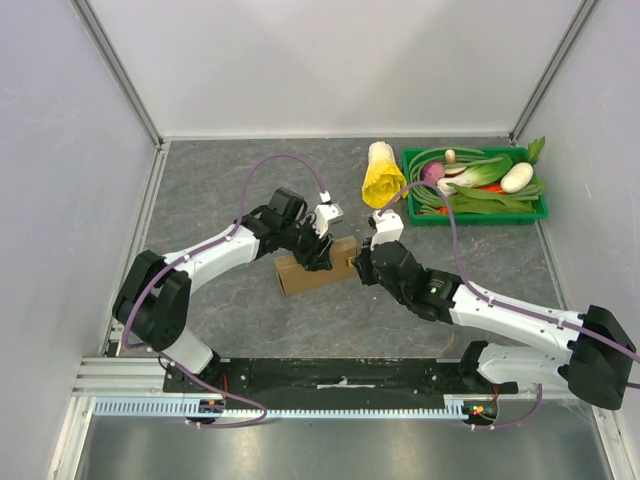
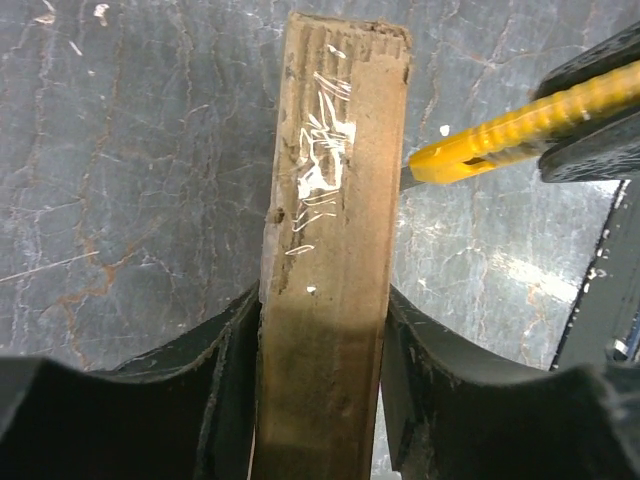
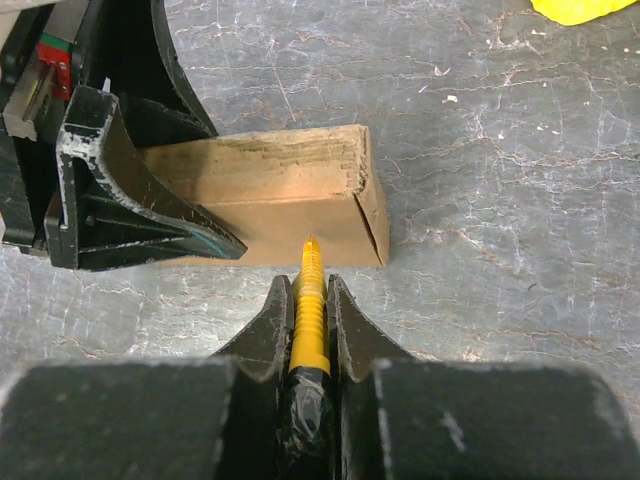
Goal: Unpack the express box
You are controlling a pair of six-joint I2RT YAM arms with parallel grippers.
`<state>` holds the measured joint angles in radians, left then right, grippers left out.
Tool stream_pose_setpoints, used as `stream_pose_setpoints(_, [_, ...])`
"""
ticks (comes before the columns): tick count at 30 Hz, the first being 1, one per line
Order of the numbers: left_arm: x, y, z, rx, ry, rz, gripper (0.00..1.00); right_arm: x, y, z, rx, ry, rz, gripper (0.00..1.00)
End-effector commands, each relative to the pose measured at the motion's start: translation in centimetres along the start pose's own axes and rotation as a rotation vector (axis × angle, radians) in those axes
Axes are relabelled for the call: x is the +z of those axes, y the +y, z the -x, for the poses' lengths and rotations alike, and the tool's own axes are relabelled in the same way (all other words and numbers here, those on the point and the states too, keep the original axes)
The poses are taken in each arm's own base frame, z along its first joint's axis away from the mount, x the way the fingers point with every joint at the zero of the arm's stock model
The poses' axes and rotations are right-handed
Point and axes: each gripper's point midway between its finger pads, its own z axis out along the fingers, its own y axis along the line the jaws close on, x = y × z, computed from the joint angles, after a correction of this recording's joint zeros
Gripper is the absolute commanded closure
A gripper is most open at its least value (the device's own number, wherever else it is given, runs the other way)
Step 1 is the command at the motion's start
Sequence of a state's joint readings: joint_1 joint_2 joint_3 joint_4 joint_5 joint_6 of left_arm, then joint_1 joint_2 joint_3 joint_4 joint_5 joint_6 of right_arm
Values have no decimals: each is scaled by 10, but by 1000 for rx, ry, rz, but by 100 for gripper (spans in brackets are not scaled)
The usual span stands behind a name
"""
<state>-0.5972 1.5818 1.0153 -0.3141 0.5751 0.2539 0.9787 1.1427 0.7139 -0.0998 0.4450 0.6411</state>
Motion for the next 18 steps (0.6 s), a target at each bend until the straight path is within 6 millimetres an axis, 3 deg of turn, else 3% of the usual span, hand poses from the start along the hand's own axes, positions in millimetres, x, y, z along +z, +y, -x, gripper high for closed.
stream_pose_setpoints(1, [0,7,-10,41,44,57,53,-5,-2,13,47,-46,-2,100])
stream_pose_setpoints(10, [3,14,-11,32,68,87,70,-22,-18,25,56,-80,-63,100])
stream_pose_setpoints(18, [-5,23,-1,99,75,169,72,-40,-31,50,75,-147,-115,100])
